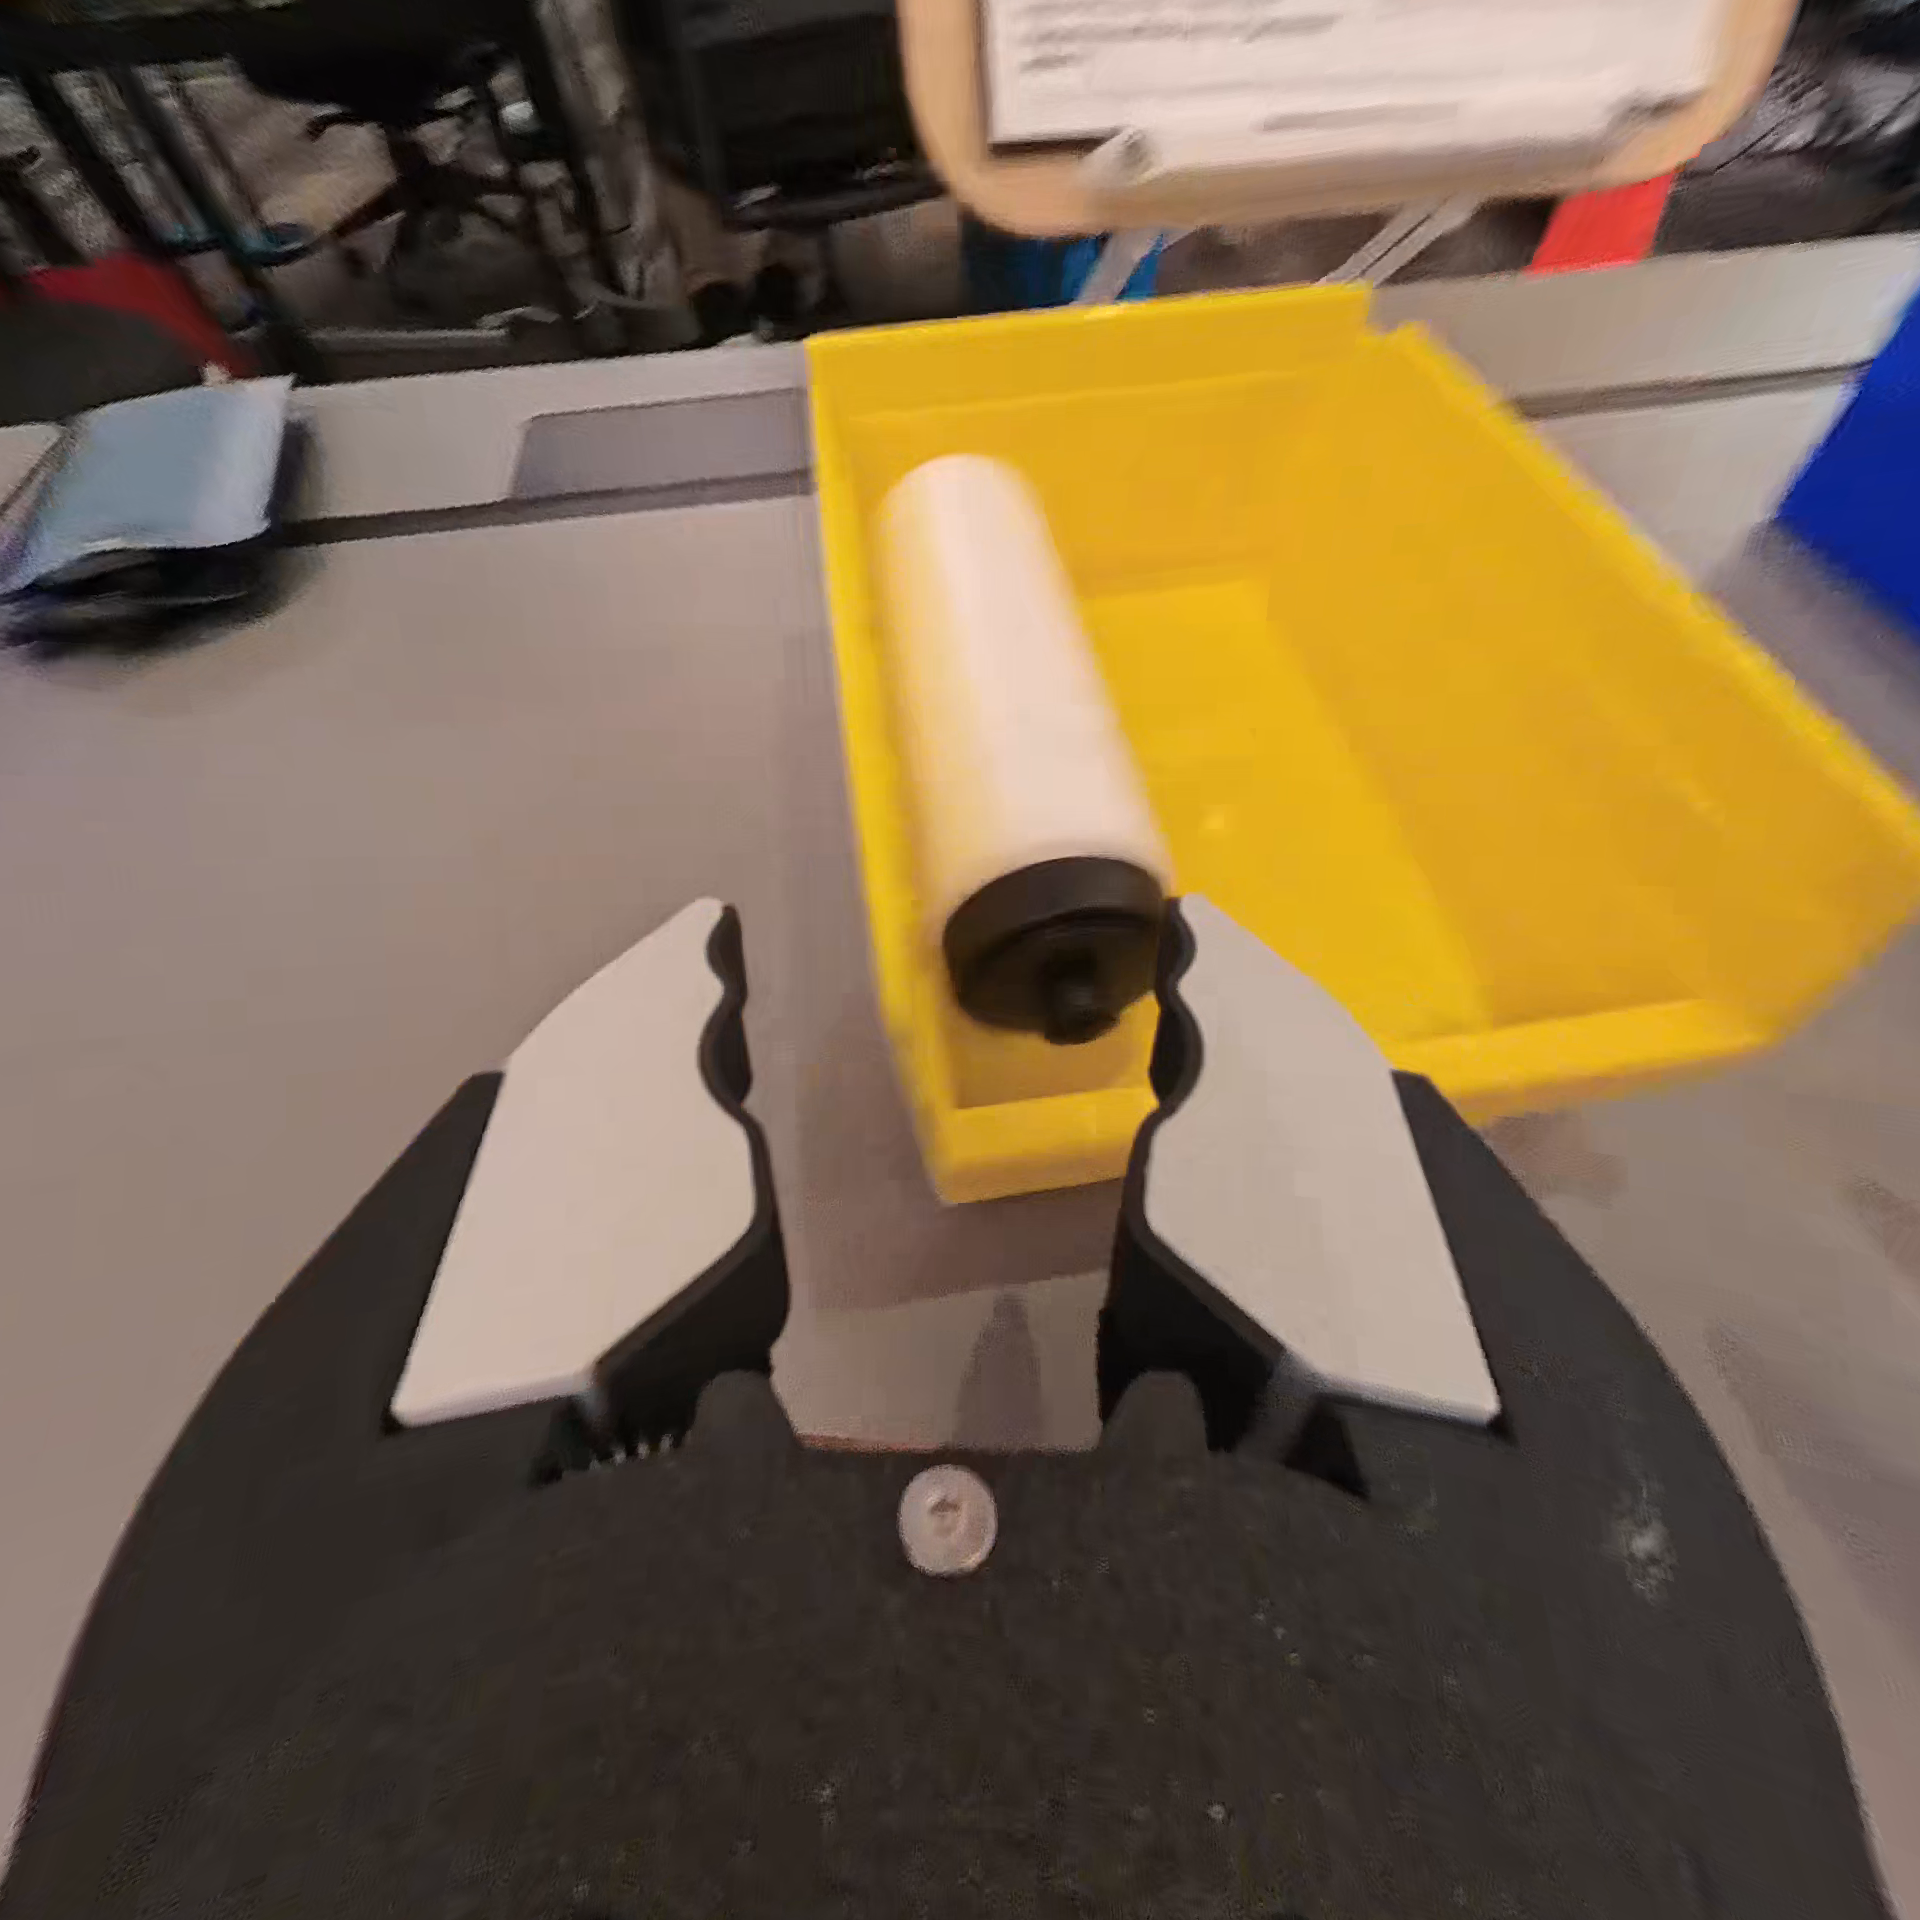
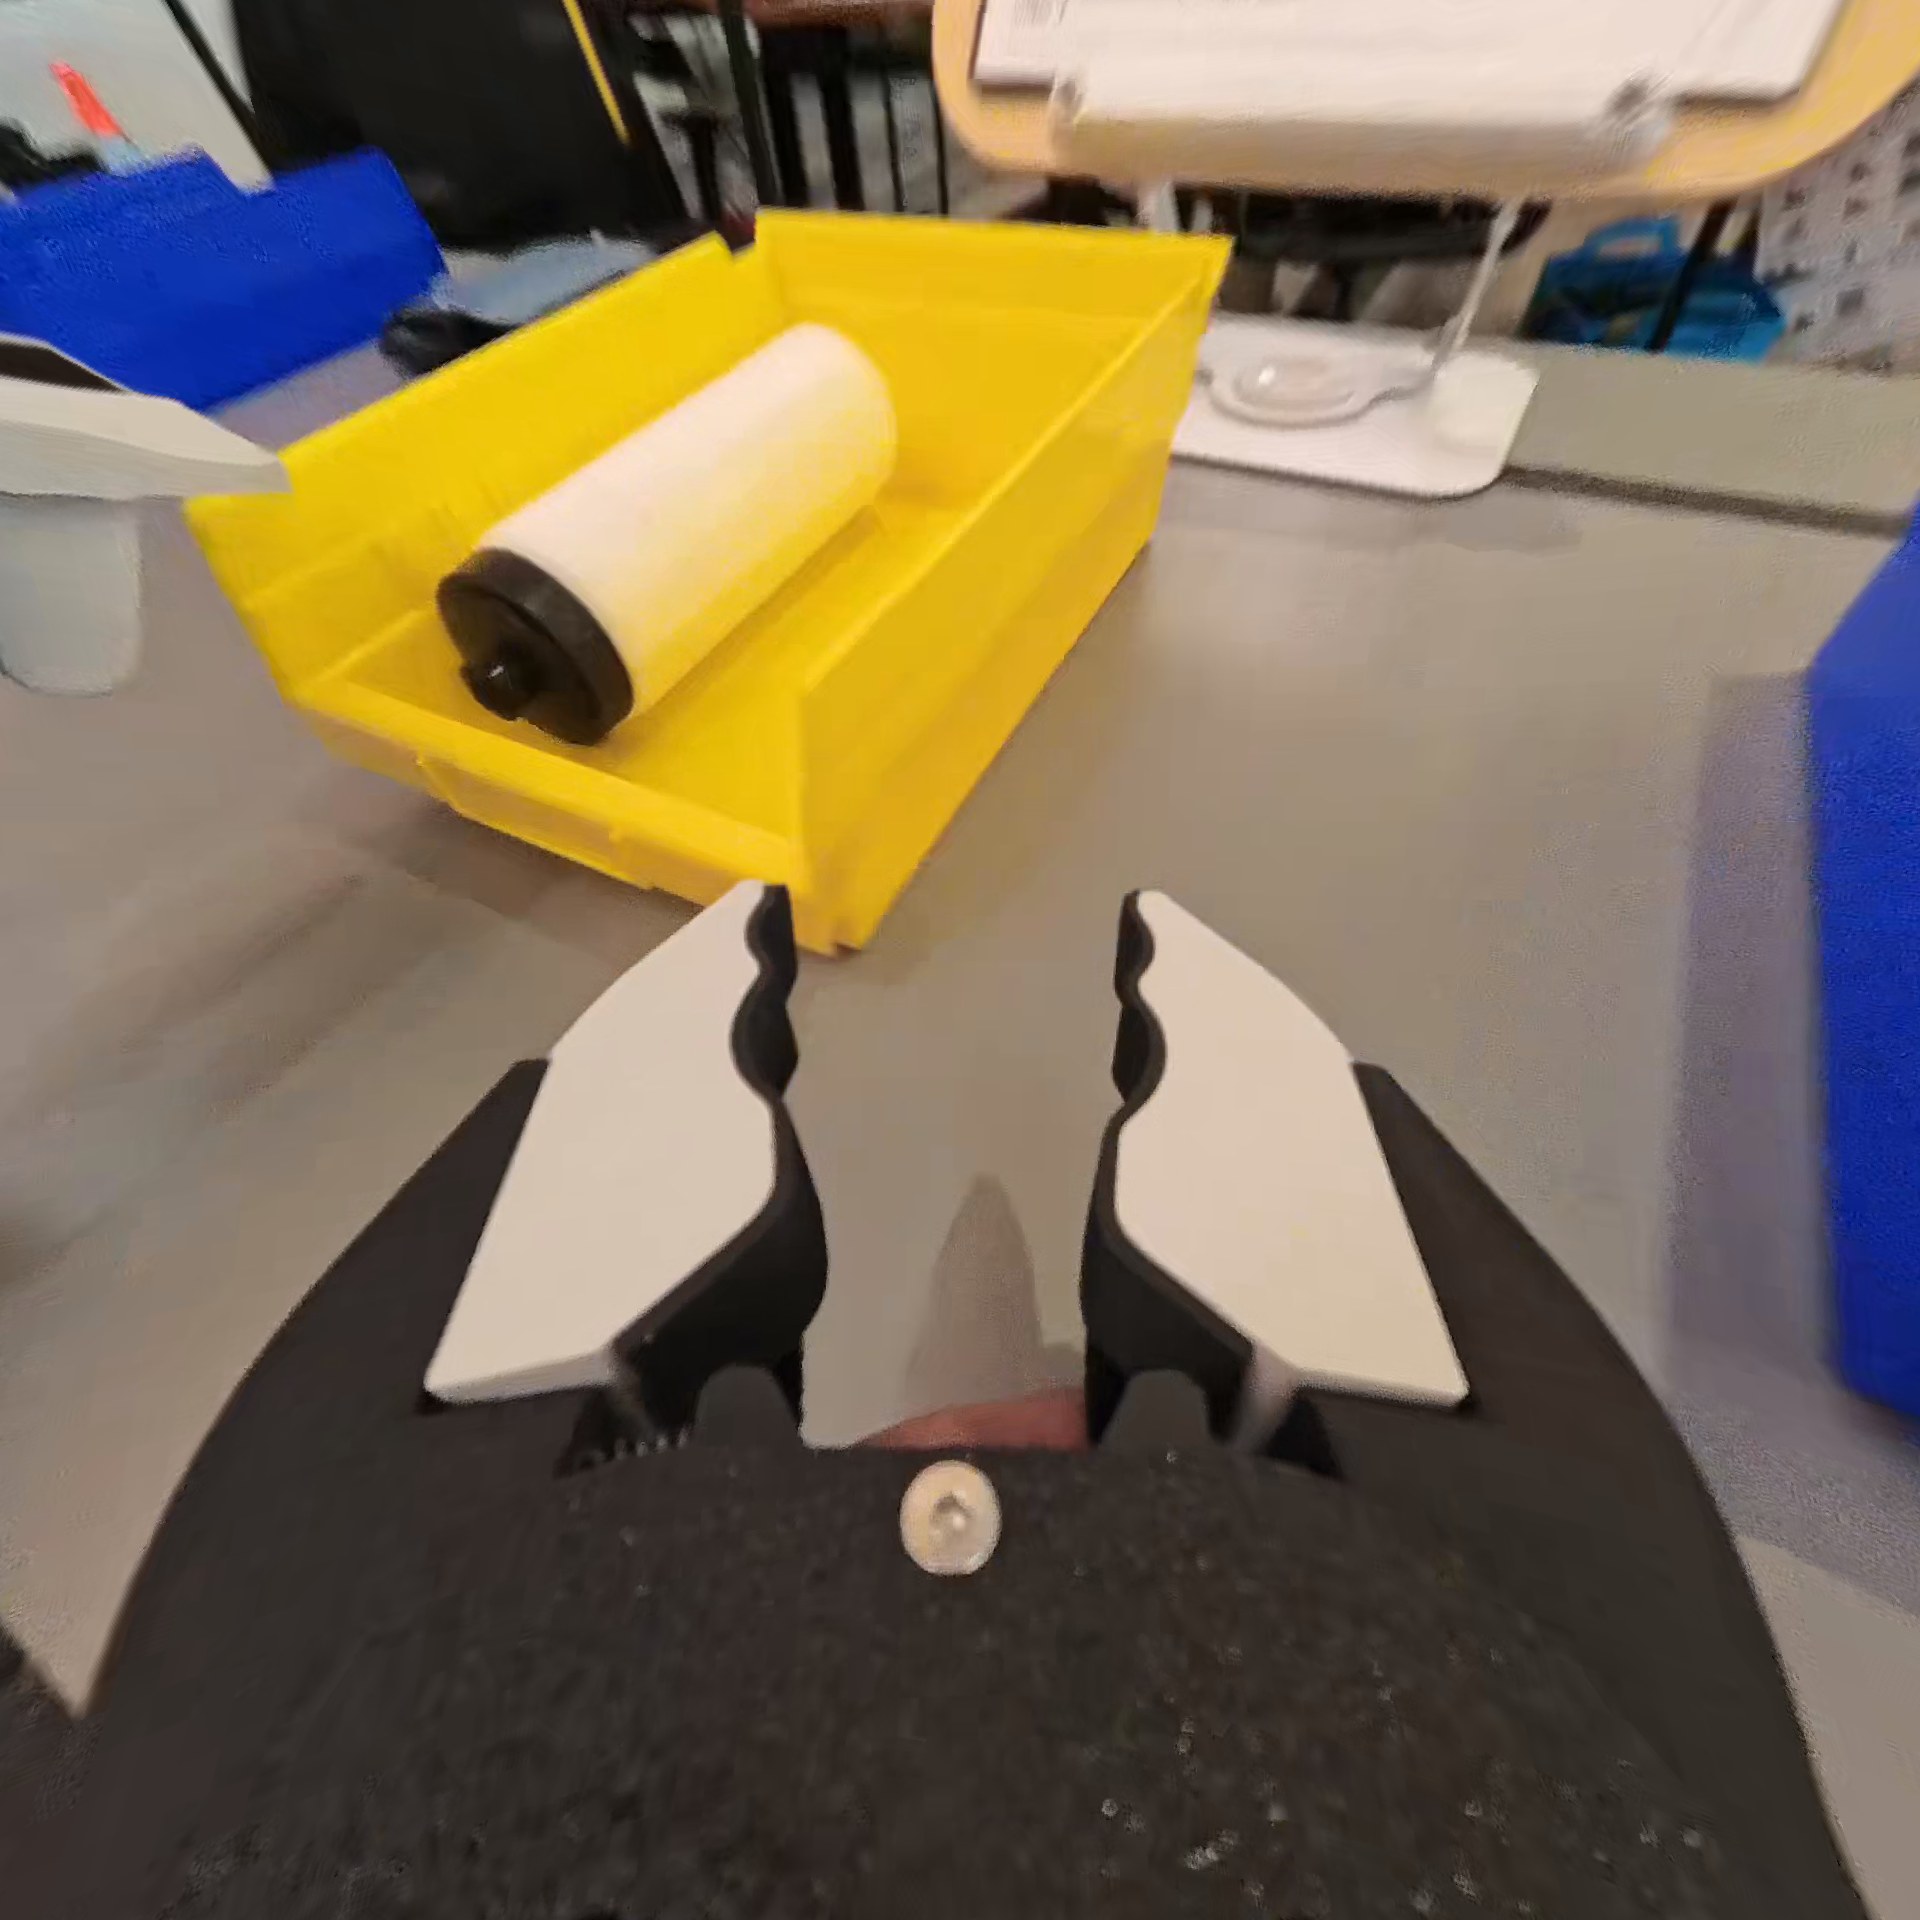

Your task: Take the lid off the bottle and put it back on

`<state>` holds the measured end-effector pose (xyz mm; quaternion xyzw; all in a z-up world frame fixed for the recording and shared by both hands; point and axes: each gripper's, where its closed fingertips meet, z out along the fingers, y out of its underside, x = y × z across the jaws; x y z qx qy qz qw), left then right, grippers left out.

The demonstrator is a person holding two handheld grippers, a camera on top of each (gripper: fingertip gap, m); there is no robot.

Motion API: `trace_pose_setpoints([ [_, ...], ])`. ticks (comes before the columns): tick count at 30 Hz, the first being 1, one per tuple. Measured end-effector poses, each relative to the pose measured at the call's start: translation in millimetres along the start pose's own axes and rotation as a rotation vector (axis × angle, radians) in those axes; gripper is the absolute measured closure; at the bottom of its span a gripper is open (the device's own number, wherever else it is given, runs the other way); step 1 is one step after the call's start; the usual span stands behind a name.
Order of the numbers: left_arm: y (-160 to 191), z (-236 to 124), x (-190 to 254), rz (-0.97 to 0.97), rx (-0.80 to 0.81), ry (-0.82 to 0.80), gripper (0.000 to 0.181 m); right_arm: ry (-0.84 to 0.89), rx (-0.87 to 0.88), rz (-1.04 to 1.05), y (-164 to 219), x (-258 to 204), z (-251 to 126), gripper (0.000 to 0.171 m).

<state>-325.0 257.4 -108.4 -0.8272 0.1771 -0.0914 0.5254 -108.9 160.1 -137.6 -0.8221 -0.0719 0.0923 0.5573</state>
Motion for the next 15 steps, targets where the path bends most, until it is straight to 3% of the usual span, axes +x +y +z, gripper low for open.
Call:
trace_pose_setpoints([
  [4,27,27,-6,-0.037,-0.096,0.051,0.113,0.093,0.033,0.015,-20,-34,49,0.115],
  [6,33,34,-3,-0.071,-0.114,0.102,0.14,0.166,0.006,0.061,-19,-31,66,0.127],
  [8,31,36,-4,-0.087,-0.112,0.134,0.173,0.26,-0.06,0.104,-9,-21,76,0.151],
  [9,31,37,-7,-0.086,-0.118,0.135,0.173,0.305,-0.065,0.122,-7,-15,77,0.165],
  [15,21,29,-34,-0.065,-0.092,0.071,0.177,0.333,-0.034,0.105,-18,-36,80,0.166],
])
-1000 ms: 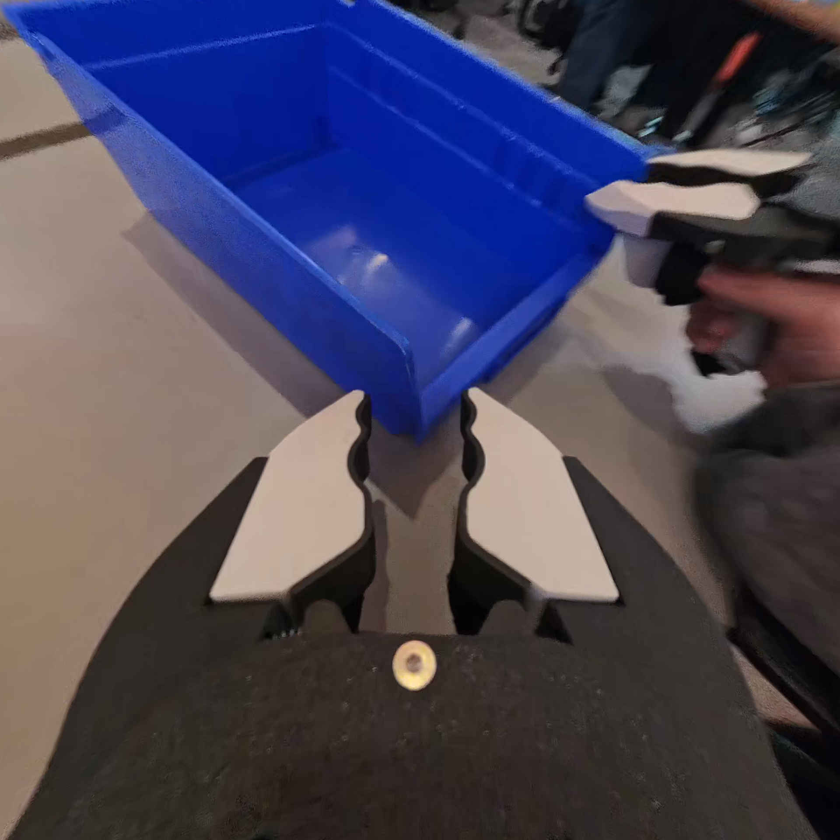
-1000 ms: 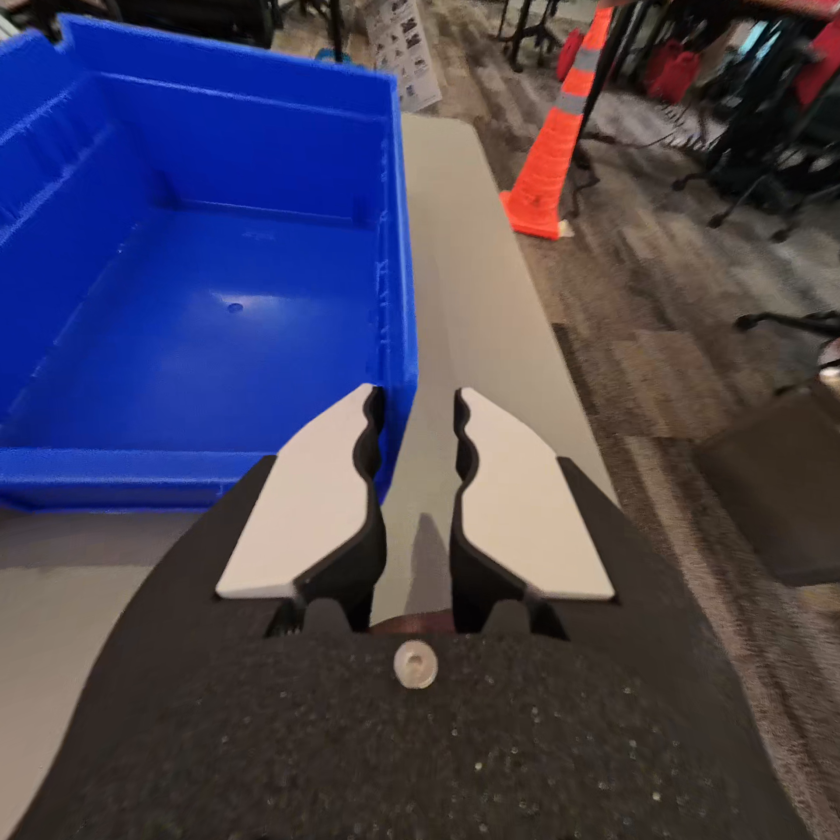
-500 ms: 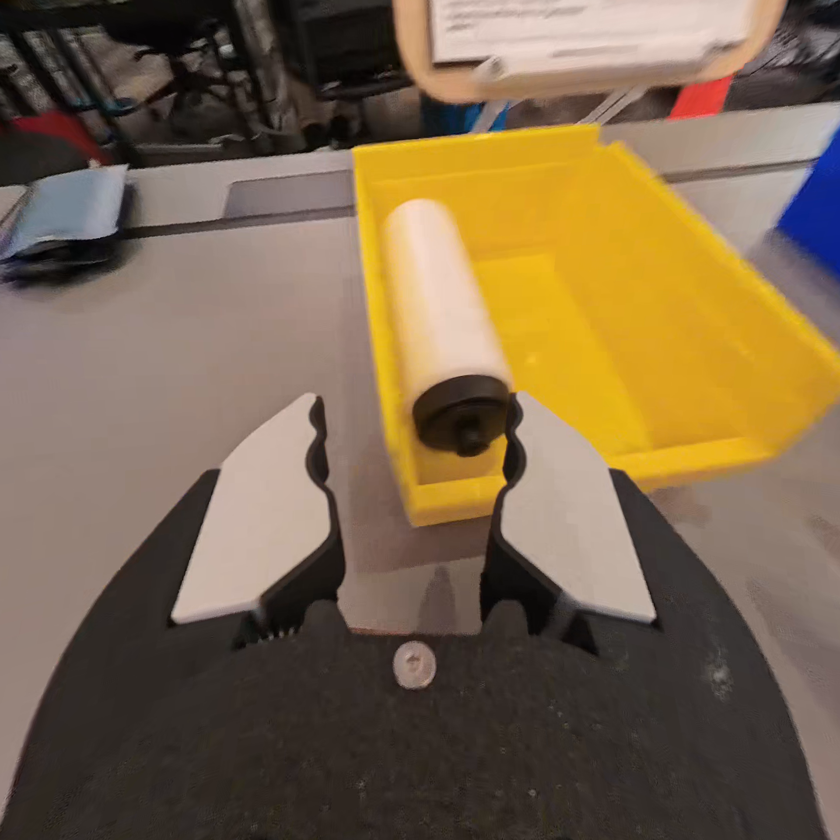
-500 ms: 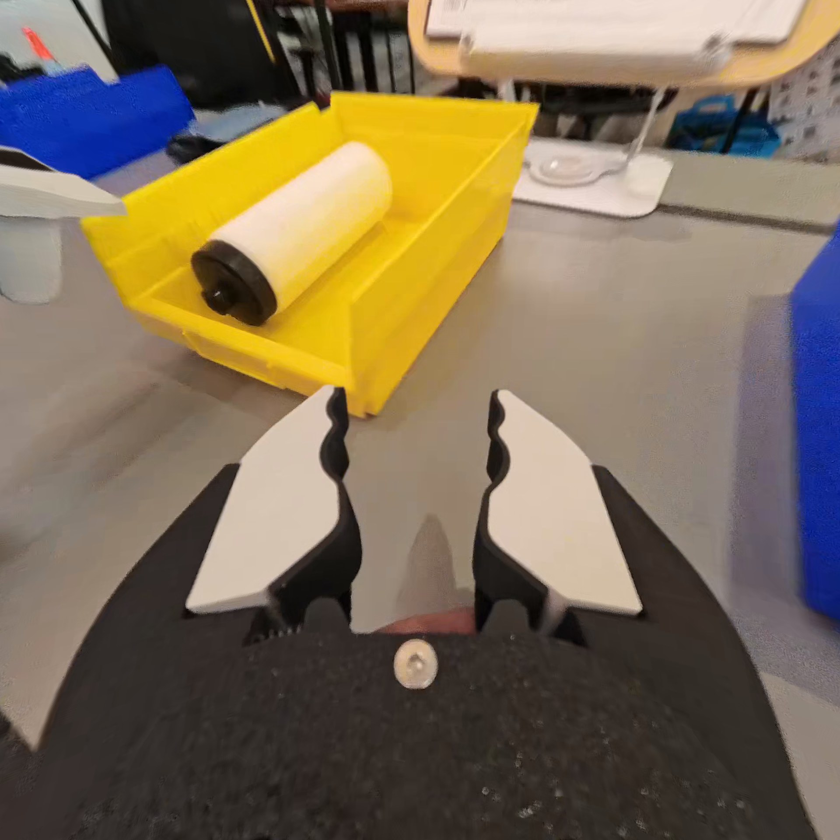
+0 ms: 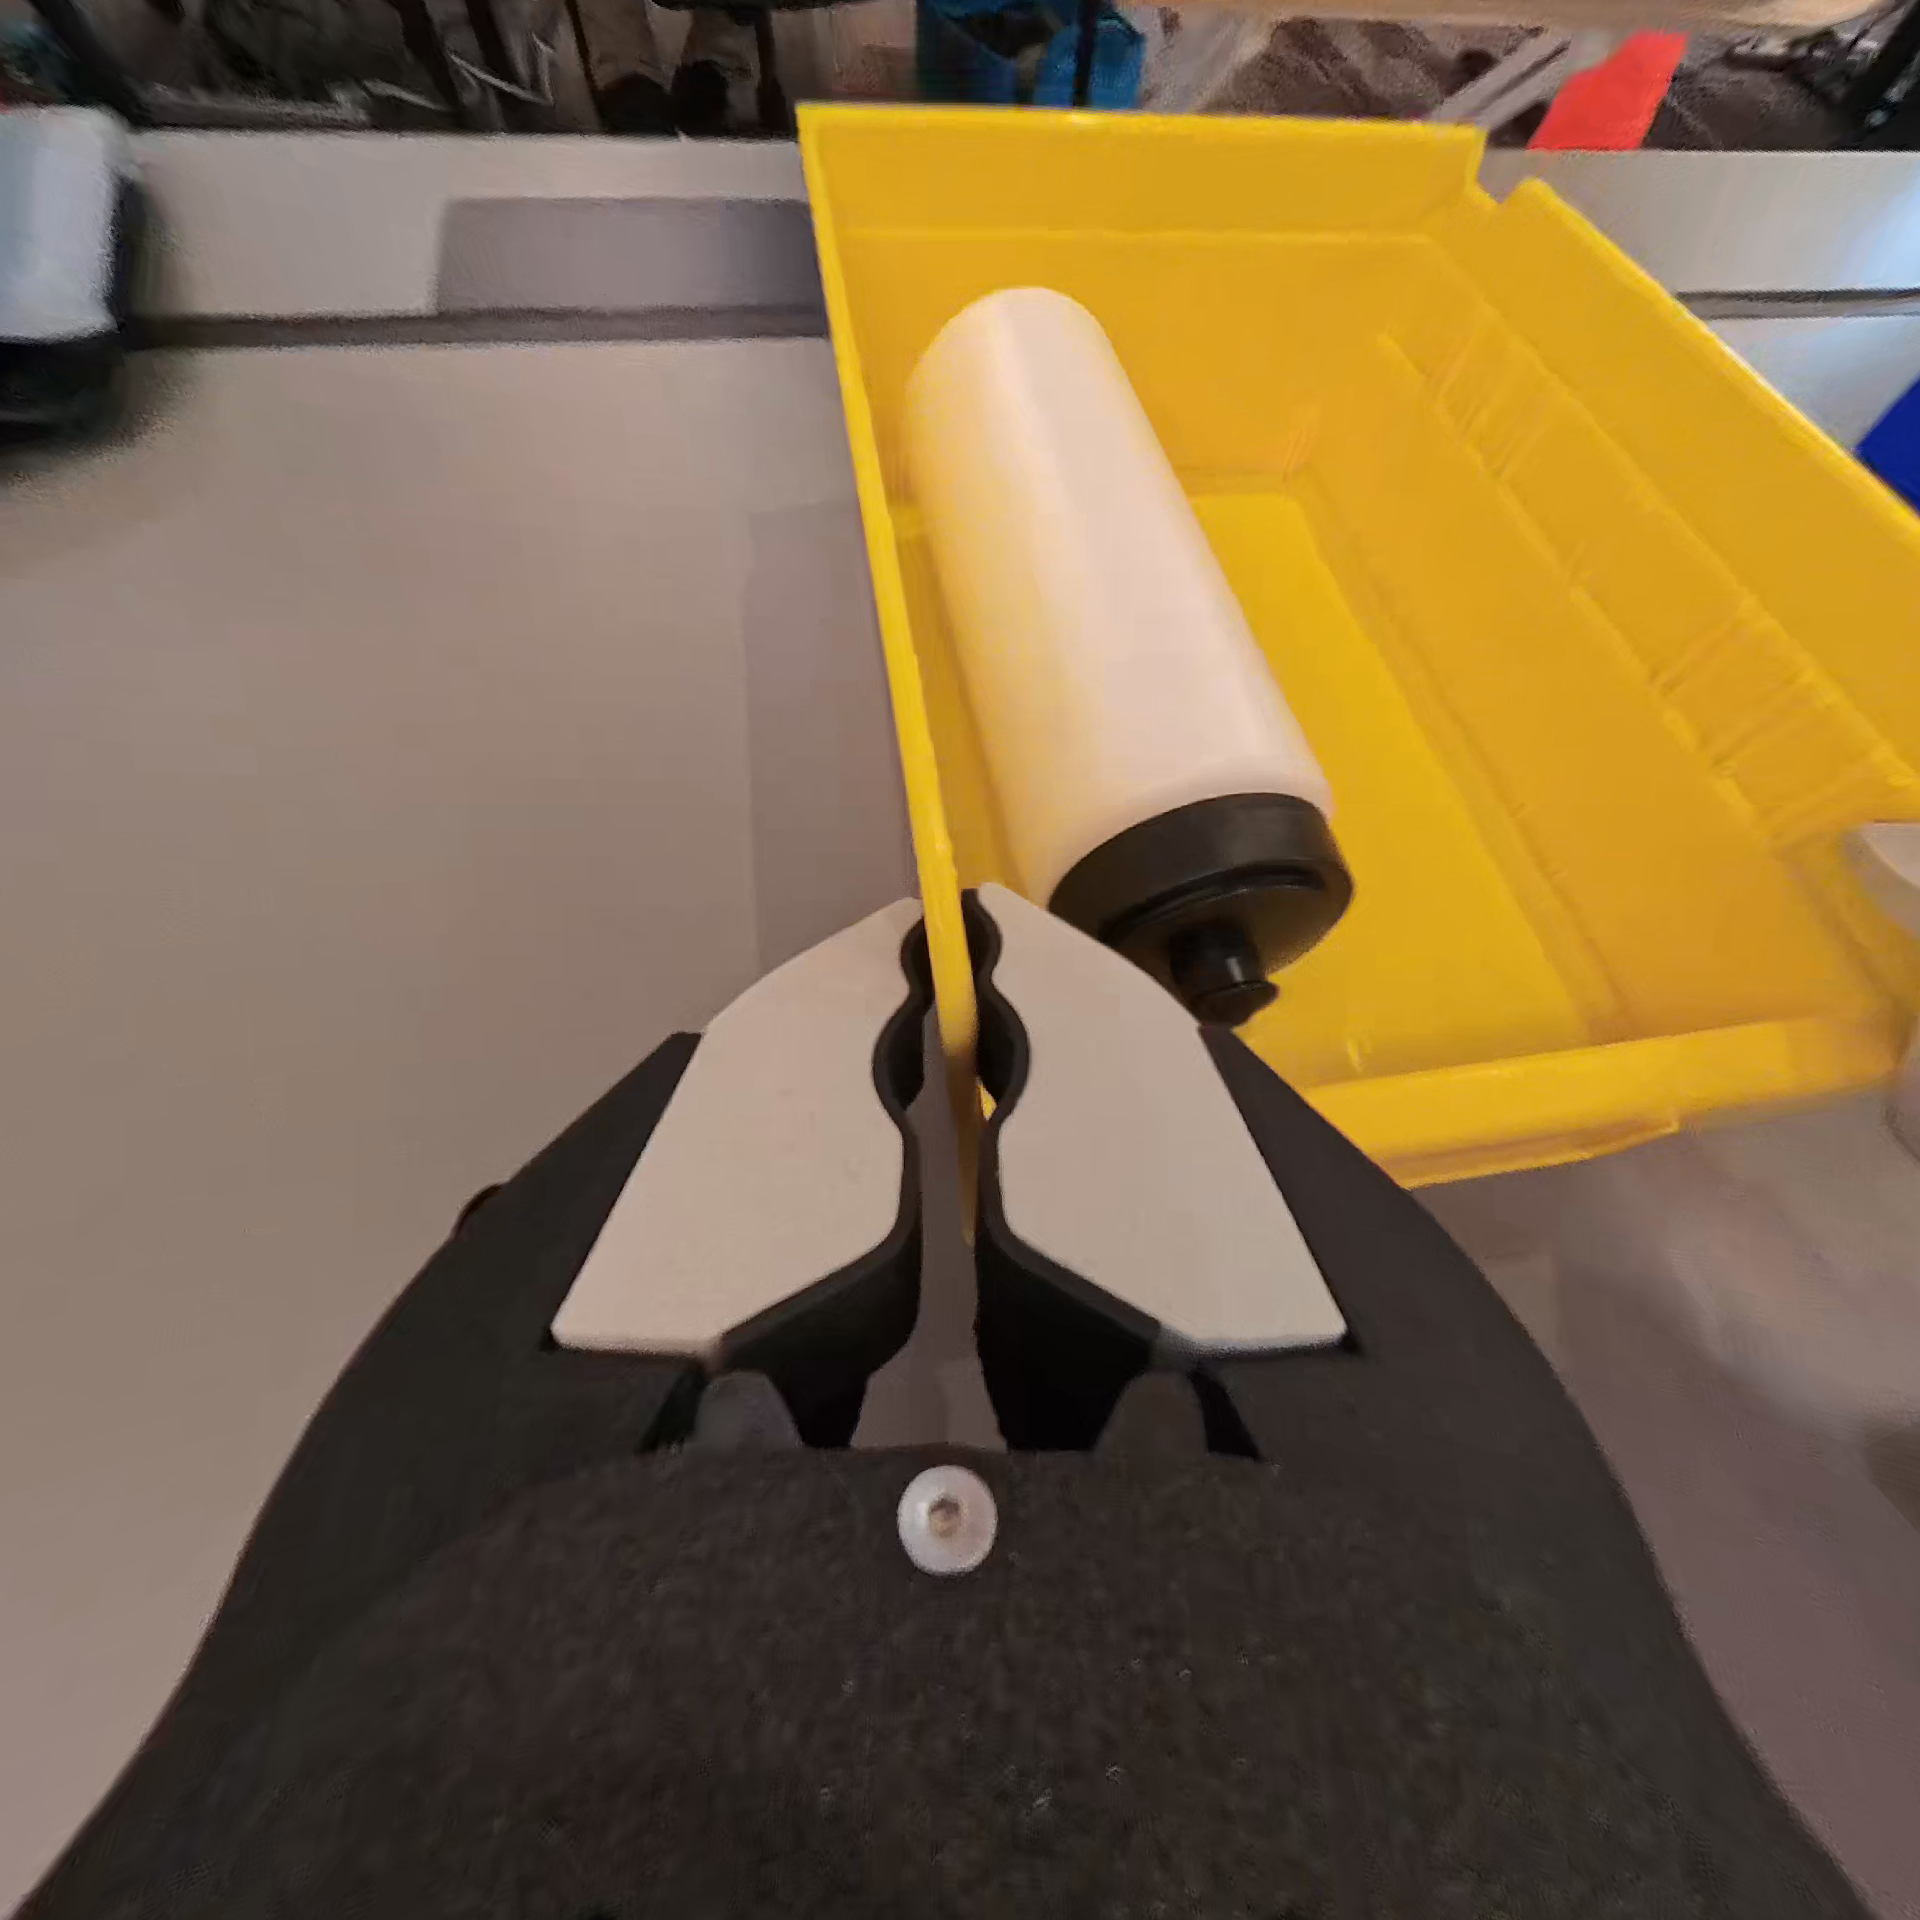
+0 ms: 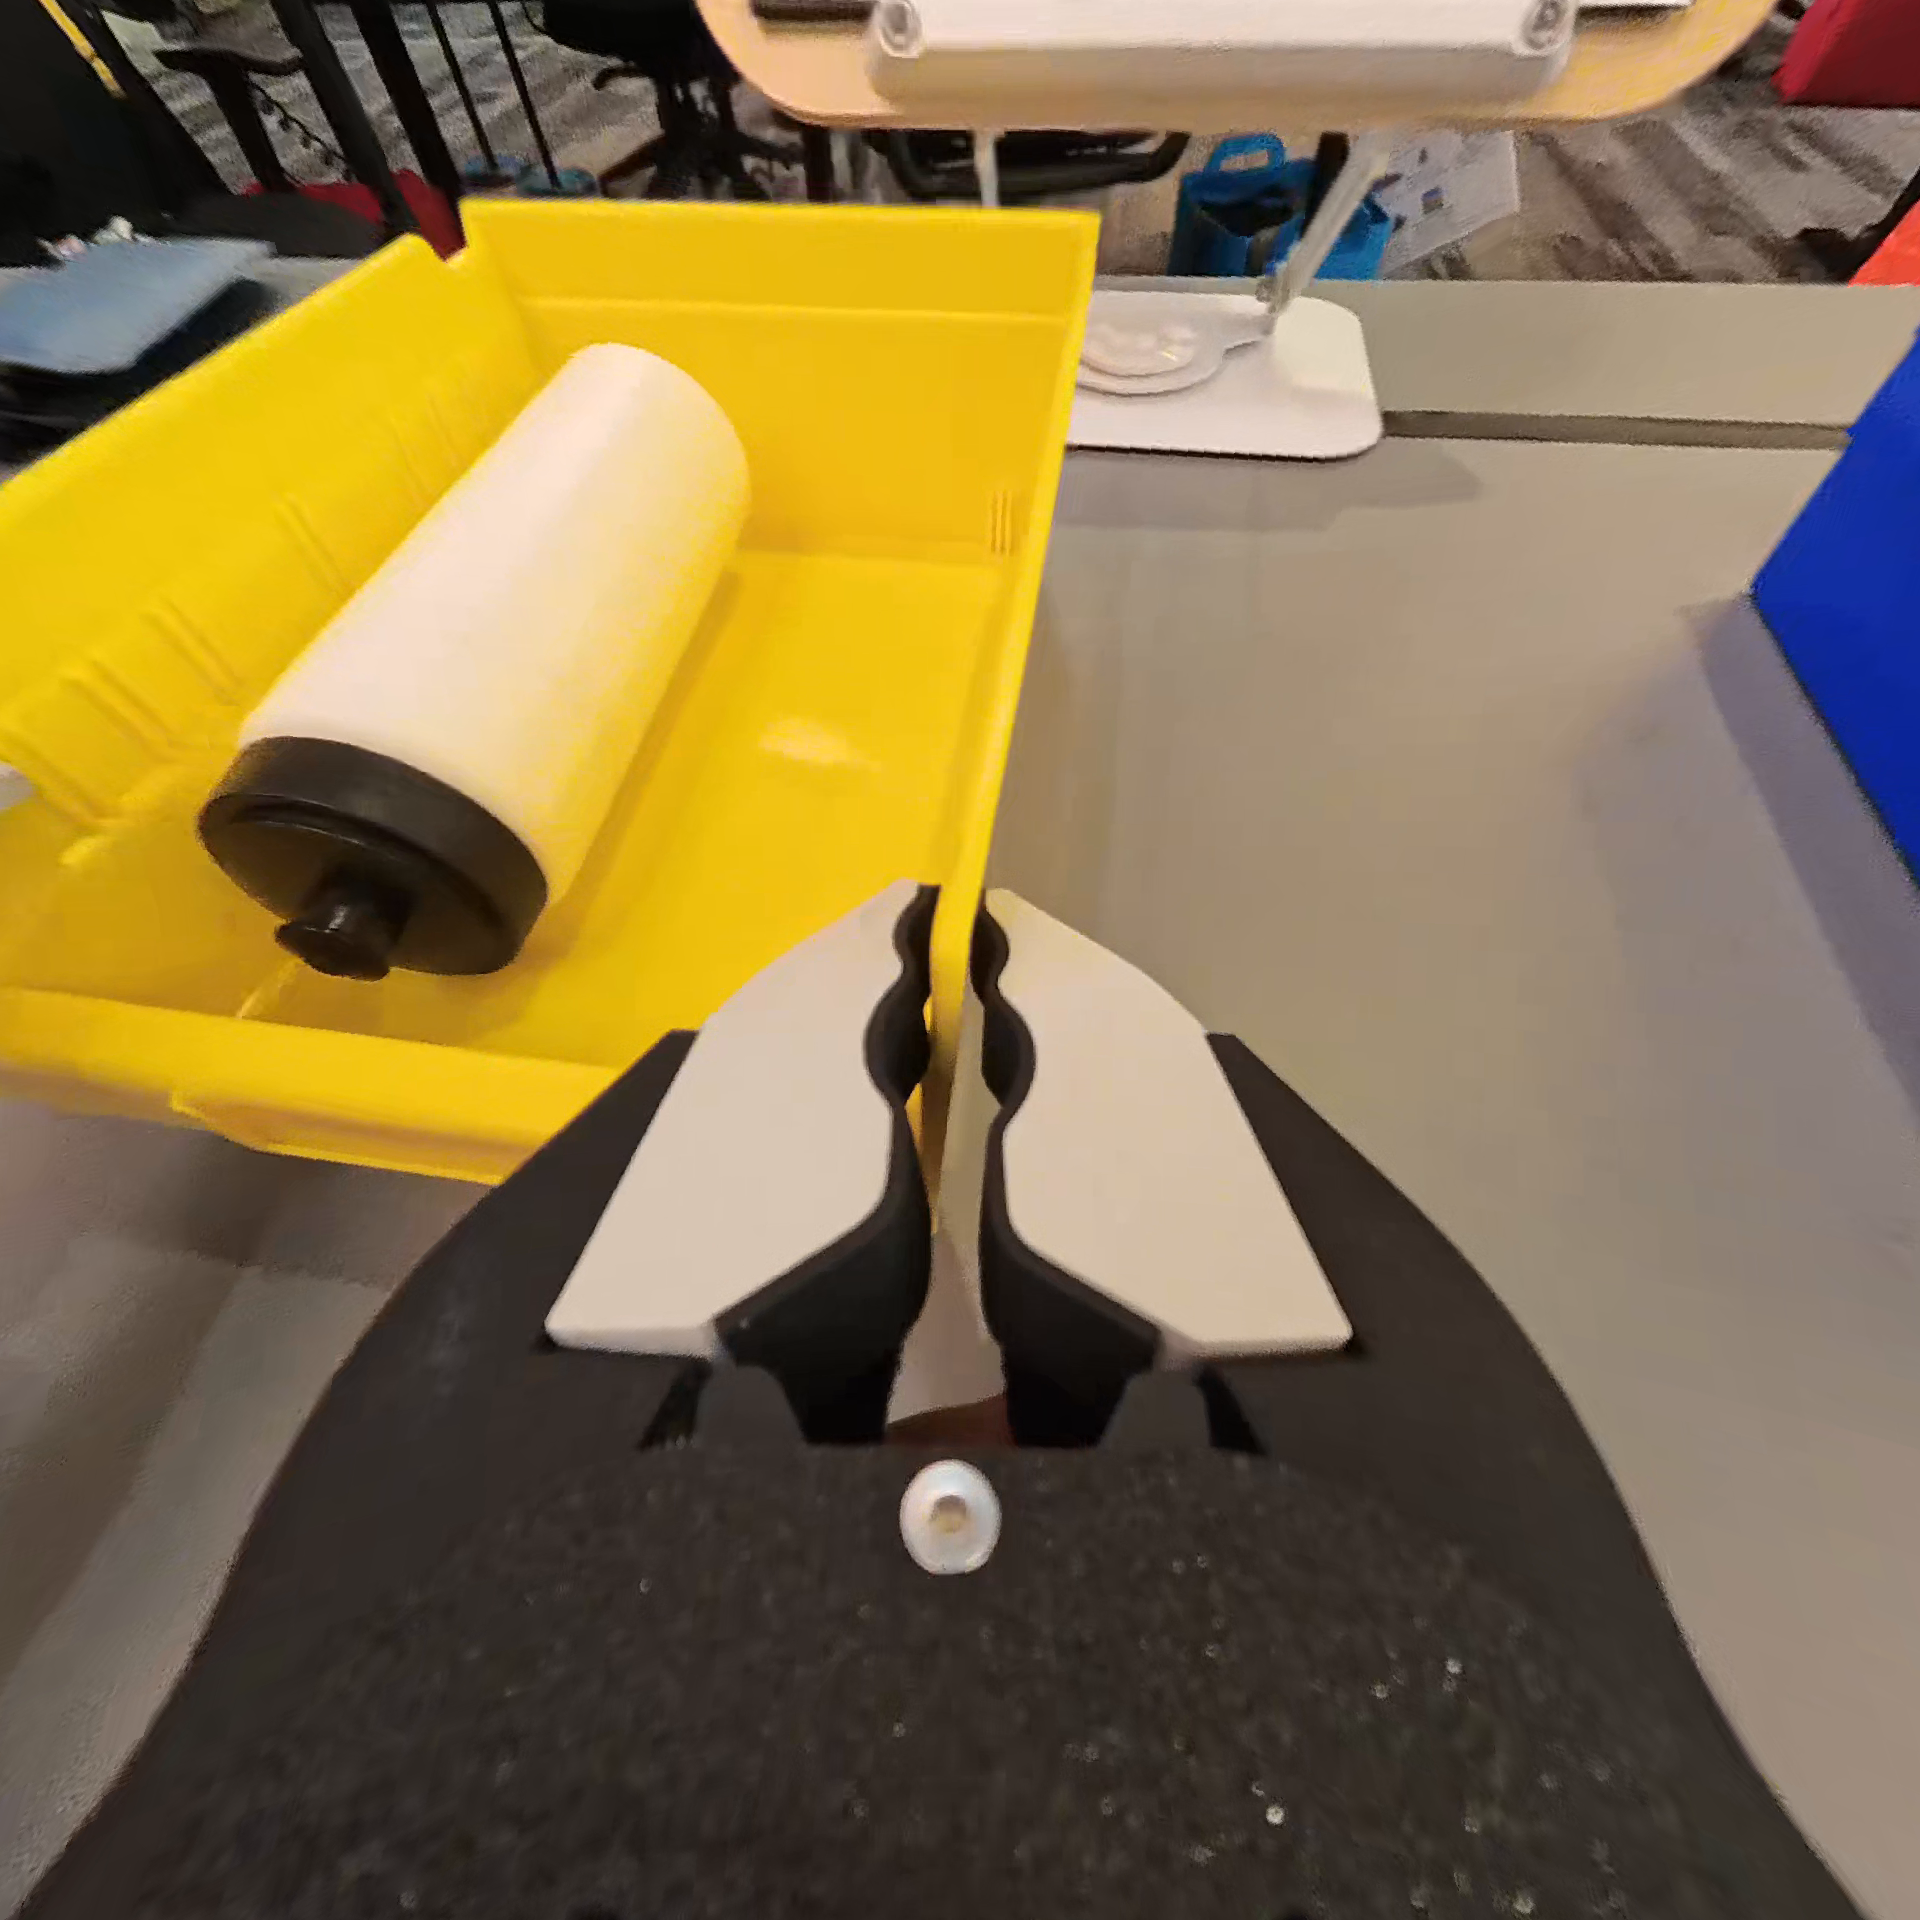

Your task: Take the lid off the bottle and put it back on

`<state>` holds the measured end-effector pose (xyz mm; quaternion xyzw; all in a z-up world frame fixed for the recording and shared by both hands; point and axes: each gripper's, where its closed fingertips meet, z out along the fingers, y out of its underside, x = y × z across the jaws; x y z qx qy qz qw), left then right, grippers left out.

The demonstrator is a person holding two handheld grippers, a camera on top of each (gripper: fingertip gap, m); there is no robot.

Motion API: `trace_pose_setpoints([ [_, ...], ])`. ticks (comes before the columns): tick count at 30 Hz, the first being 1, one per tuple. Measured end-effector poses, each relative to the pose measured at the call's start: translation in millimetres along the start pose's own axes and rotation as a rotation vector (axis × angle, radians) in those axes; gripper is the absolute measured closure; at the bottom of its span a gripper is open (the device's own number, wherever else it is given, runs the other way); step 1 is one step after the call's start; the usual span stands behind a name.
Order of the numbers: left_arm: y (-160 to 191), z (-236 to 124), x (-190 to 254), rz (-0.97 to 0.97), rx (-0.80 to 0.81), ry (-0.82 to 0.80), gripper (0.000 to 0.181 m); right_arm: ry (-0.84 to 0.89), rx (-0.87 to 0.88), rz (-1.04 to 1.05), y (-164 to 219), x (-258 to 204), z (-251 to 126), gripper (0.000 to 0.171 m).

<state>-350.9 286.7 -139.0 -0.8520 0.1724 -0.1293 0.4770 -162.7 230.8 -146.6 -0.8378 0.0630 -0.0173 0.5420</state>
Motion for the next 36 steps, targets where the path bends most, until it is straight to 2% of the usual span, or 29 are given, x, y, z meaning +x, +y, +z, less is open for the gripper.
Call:
trace_pose_setpoints([
  [8,-26,-43,-90,-0.066,0.121,-0.138,0.18,-0.108,0.089,-0.075,-33,-94,-1,0.165],
  [12,-11,-47,-133,-0.084,0.118,-0.174,0.18,-0.137,0.078,-0.123,-27,-137,11,0.165],
  [16,20,-33,-171,-0.16,0.087,-0.202,0.179,-0.183,0.01,-0.153,0,-172,30,0.163],
  [18,18,-32,-179,-0.199,0.15,-0.162,0.179,-0.178,0.04,-0.187,4,-183,31,0.162],
  [20,19,-33,-183,-0.198,0.14,-0.164,0.179,-0.2,0.027,-0.184,5,-189,29,0.16],
  [25,20,-37,-183,-0.19,0.131,-0.185,0.177,-0.264,-0.037,-0.192,8,-188,22,0.154],
  [27,16,-45,-187,-0.188,0.142,-0.232,0.163,-0.295,-0.044,-0.17,7,-185,13,0.153],
  [30,-10,-75,-186,-0.216,0.255,-0.268,0.146,-0.352,-0.028,-0.169,3,-176,-6,0.15],
  [33,-47,-114,-169,-0.2,0.415,-0.271,0.133,-0.371,0.025,-0.171,-16,-146,-24,0.147],
  [36,-65,-127,-128,-0.205,0.449,-0.158,0.132,-0.351,0.057,-0.162,-40,-94,-37,0.146],
])
